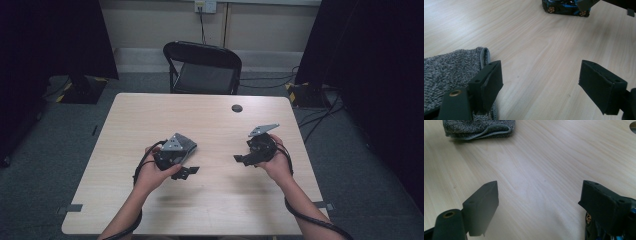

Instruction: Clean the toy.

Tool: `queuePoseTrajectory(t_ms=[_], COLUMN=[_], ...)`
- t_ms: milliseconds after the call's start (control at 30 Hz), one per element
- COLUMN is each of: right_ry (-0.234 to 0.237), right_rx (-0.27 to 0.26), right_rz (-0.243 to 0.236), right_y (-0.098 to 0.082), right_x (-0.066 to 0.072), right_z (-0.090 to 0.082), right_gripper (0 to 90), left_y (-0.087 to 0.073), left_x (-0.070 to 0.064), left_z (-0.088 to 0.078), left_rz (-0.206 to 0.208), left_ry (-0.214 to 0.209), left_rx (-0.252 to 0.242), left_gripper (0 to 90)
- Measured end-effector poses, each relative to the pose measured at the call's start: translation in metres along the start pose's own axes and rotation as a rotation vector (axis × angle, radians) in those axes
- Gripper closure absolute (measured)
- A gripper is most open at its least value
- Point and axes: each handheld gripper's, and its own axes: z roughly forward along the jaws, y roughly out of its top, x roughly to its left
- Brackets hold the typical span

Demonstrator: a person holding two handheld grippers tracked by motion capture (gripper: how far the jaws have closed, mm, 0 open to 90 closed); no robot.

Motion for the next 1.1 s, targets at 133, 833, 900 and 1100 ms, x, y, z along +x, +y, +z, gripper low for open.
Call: queuePoseTrajectory(t_ms=[133, 833, 900, 1100], right_ry=[0.015, 0.075, 0.080, 0.093], right_rx=[0.002, 0.000, 0.008, 0.008], right_rz=[-0.002, -0.035, -0.035, -0.043], right_y=[-0.003, -0.016, -0.018, -0.024], right_x=[0.004, 0.029, 0.031, 0.037], right_z=[0.003, 0.012, 0.013, 0.014], right_gripper=[14.8, 14.9, 14.9, 15.0], left_y=[-0.001, -0.008, -0.010, -0.013], left_x=[-0.003, -0.024, -0.026, -0.027], left_z=[0.002, 0.012, 0.013, 0.013], left_rz=[0.001, 0.035, 0.035, 0.035], left_ry=[-0.010, -0.081, -0.088, -0.093], left_rx=[0.002, 0.035, 0.030, 0.034], left_gripper=[19.3, 20.2, 20.2, 20.2])
